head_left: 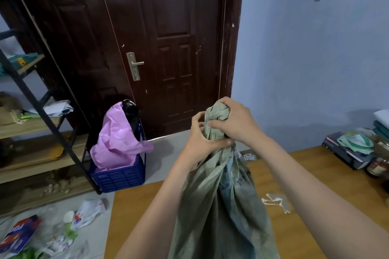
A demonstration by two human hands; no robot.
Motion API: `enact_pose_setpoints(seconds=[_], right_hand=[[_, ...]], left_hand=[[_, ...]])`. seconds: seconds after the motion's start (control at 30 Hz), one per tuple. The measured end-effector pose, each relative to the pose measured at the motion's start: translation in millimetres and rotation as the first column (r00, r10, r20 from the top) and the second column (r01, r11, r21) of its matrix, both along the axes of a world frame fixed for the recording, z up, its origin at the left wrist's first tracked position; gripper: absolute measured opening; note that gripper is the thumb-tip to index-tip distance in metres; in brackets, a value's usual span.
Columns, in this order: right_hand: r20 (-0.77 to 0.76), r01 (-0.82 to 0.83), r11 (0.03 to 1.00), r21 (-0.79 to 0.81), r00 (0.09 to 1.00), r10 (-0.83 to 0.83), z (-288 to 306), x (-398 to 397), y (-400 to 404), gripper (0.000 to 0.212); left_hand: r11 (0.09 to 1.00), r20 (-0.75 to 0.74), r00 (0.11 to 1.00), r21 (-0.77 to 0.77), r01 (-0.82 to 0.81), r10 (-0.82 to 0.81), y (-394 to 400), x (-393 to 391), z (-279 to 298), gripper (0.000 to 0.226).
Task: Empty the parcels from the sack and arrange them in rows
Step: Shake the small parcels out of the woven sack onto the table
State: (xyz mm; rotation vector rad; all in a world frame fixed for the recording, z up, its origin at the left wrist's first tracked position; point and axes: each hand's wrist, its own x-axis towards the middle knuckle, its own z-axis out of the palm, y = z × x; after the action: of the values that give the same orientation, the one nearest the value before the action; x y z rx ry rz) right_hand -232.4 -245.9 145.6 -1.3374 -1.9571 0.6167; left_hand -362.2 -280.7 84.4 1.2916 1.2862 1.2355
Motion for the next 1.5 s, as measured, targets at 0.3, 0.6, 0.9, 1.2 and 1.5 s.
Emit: enact_pose_setpoints(seconds=[0.3,0.6,0.9,1.2,1.5], right_hand=[[-0.104,0.099,0.987,0.123,0.991,-0.086,28.7,-6.1,-10.1,0.019],[-0.099,0.148,0.956,0.255,0.987,-0.126,69.4,-8.7,-16.7,0.014],[-0.125,0.161,0.947,0.276,0.983,-0.131,97.6,-4.8,-29.6,0.014],[-0.187,0.169,0.959,0.226,0.974,-0.127,112.4,-3.1,-32.0,0.016],[-0.406,0.16,0.985,-0.059,0.898,-0.17,79.9,5.3,-9.8,0.015]], left_hand=[[0.976,-0.112,0.97,0.0,0.218,-0.217,-10.0,-4.5,5.8,0.126],[0.983,-0.093,0.989,0.139,0.124,-0.112,-7.4,2.1,45.5,0.098],[0.966,-0.08,0.99,0.225,0.13,-0.114,-11.7,6.1,67.1,0.101],[0.949,-0.062,0.988,0.273,0.155,-0.143,-10.1,5.8,78.0,0.096],[0.959,-0.039,0.985,0.226,0.174,-0.169,-10.9,4.8,56.8,0.107]])
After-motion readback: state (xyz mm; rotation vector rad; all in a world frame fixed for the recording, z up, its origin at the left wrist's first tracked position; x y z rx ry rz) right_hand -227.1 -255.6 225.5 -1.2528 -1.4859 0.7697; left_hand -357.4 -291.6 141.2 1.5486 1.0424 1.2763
